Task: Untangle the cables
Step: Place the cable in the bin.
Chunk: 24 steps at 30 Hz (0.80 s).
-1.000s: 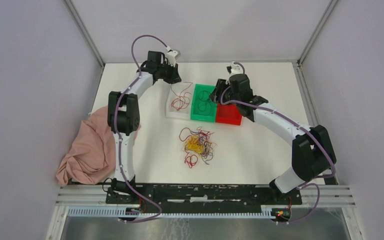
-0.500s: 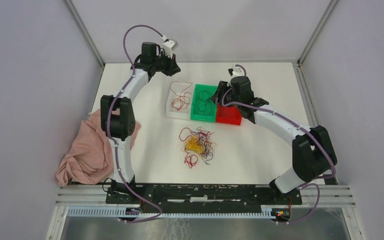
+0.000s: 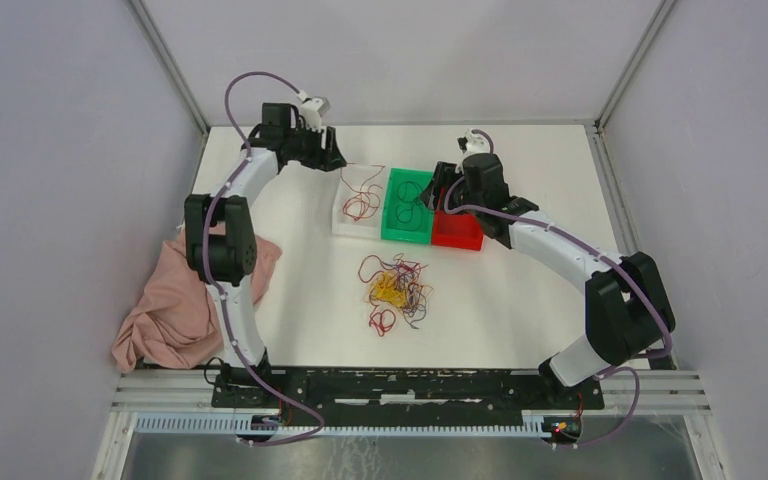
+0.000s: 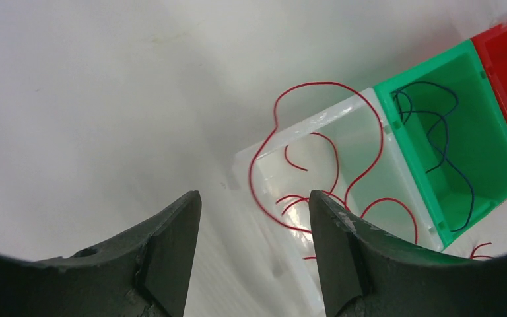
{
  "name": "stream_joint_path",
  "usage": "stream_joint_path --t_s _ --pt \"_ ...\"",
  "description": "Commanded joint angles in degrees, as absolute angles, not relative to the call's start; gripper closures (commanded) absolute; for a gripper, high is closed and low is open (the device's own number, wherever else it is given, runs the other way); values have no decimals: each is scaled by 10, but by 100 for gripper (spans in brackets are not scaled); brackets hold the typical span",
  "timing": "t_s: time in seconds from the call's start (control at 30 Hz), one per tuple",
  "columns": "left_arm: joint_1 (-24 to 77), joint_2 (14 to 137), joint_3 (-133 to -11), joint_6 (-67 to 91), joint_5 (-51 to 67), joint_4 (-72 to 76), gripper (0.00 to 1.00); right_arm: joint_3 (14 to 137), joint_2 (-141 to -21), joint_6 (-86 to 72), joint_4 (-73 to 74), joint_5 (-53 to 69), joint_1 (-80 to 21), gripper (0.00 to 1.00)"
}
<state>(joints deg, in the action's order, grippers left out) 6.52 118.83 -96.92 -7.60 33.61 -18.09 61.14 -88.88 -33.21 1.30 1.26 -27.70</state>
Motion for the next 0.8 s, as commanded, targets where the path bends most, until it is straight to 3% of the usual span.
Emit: stream_joint_path --t_s 0.0,0.23,0.77 --pt "37 1184 -978 -12 368 -147 32 616 -881 -341 -21 17 -275 38" --pt "37 1222 -983 68 428 -107 34 621 -891 -346 -23 20 -275 39" --pt "37 1255 -970 128 438 -50 41 620 -893 -343 -27 21 -275 43"
